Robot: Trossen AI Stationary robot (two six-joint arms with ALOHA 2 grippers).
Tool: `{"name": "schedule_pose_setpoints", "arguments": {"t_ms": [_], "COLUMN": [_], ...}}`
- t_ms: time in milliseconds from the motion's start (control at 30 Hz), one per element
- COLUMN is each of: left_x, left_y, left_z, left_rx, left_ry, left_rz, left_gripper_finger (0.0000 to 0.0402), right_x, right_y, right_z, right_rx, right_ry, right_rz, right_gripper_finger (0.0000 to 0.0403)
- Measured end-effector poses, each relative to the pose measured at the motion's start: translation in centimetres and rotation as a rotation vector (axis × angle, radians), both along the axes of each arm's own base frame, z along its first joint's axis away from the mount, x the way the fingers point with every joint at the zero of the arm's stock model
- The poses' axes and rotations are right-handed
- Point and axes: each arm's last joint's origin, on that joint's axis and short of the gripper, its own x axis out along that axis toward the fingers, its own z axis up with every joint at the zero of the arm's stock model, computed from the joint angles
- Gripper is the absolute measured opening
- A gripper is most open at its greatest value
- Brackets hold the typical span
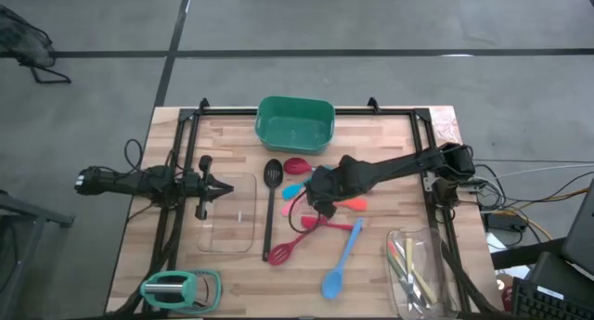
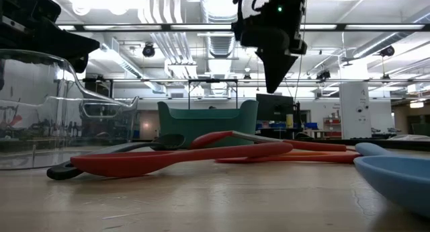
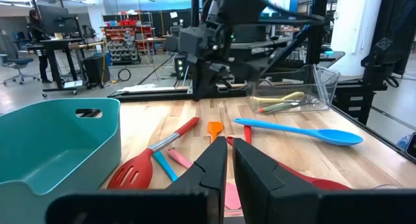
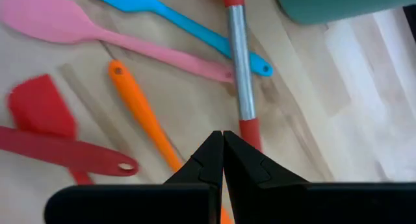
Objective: Pick & Place Kitchen Items
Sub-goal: Put the red slotted spoon into the green bin
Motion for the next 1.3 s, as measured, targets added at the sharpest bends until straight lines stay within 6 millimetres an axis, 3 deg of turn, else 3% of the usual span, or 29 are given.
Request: {"name": "schedule_pose_setpoints", "arguments": {"t_ms": [133,300,533,733,1000,1300], "left_x": [0.0,0.0,0.0,0.0,0.0,0.0], "left_y": [0.0,0.0,0.0,0.0,0.0,0.0], "left_z": [0.0,0.0,0.0,0.0,0.0,0.0], "left_rx": [0.0,0.0,0.0,0.0,0.0,0.0], "left_ry": [0.0,0.0,0.0,0.0,0.0,0.0], "left_rz": [0.0,0.0,0.0,0.0,0.0,0.0], "left_gripper_finger": [0.0032,0.0032,0.0032,0.0032,0.0032,0.0032], "right_x": [-0.2,-0.4,0.2,-0.3,-1.4,-1.5], "right_y": [-1.6,-3.4,-4.4,-5.5,-6.6,-6.6], "right_z": [-0.9,-2.5,-4.5,-6.3,-8.6,-9.5], "right_rx": [-0.007,-0.012,-0.03,-0.032,0.014,0.037], "right_ry": [0.039,0.05,-0.038,-0.043,-0.047,-0.079], "right_rz": [-0.011,-0.007,0.071,0.049,0.022,0.054], "right_gripper_finger": [0.0027,0.008,0.0157,0.02,0.021,0.0166]}}
